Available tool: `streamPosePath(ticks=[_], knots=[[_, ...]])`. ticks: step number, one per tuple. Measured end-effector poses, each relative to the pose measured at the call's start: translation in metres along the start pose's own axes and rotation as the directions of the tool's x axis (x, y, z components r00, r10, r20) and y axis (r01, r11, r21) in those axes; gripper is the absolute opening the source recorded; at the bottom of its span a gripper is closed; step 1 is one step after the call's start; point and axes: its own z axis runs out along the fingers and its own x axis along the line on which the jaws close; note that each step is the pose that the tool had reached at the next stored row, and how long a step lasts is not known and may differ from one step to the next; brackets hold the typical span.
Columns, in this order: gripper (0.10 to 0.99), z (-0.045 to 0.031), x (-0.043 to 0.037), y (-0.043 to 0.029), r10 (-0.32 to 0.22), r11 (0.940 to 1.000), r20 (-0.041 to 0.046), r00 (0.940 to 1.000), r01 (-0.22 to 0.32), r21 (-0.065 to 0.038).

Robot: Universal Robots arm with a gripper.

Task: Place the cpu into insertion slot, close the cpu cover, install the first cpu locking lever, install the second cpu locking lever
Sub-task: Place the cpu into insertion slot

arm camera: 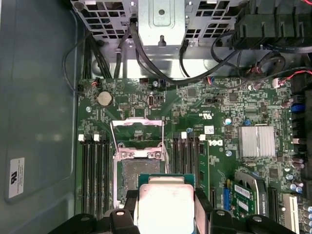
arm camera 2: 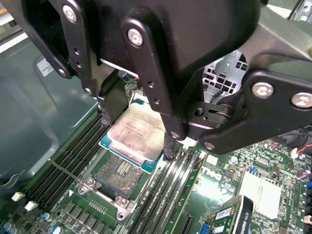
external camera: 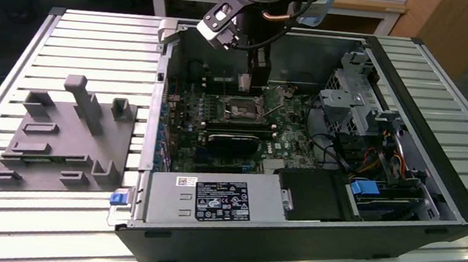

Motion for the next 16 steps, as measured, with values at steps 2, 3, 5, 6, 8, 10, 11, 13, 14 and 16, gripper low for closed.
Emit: streamPosePath(ticks=[2, 3, 5, 6, 8, 10, 11, 13, 14, 16], knots=[[0.541, 0.0030, 0.0007, -0.0003, -0.004, 1.0000, -0.0004, 1.0000, 0.004, 0.000], [0.541, 0.0044, 0.0010, -0.0004, -0.005, 1.0000, -0.0004, 1.0000, 0.005, 0.000], [0.541, 0.0060, 0.0014, -0.0005, -0.005, 1.0000, -0.0003, 1.0000, 0.005, 0.000], [0.541, 0.0066, 0.0014, -0.0006, -0.005, 1.0000, -0.0004, 1.0000, 0.005, 0.000], [0.541, 0.0079, 0.0015, -0.0007, -0.005, 1.0000, -0.0005, 1.0000, 0.005, 0.000], [0.541, 0.0089, 0.0015, -0.0008, -0.005, 1.0000, -0.0004, 1.0000, 0.005, 0.000], [0.541, 0.0096, 0.0015, -0.0009, -0.005, 1.0000, -0.0004, 1.0000, 0.005, 0.000], [0.541, 0.0117, 0.0016, -0.0011, -0.005, 1.0000, -0.0004, 1.0000, 0.005, 0.000], [0.541, 0.0125, 0.0016, -0.0012, -0.005, 1.0000, -0.0004, 1.0000, 0.005, 0.000], [0.541, 0.0139, 0.0016, -0.0013, -0.005, 1.0000, -0.0004, 1.0000, 0.005, 0.000]])
